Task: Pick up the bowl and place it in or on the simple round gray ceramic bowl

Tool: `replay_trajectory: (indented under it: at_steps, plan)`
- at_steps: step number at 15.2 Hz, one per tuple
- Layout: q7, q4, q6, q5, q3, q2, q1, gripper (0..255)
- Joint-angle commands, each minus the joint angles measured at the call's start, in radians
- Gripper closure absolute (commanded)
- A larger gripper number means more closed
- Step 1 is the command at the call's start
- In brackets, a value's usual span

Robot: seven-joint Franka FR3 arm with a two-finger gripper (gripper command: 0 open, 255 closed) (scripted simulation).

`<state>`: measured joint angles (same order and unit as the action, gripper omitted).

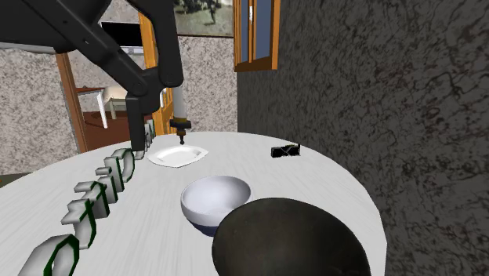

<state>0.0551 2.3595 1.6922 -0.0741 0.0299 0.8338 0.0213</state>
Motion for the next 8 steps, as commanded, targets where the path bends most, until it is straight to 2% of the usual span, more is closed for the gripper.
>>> replay_trajectory:
  at_steps: [1, 8]
  plan:
    - [0.0, 0.0, 0.0, 0.0, 0.0, 0.0, 0.0, 0]
    - [-0.102, 0.004, 0.177, 0.068, -0.034, -0.211, 0.013, 0]
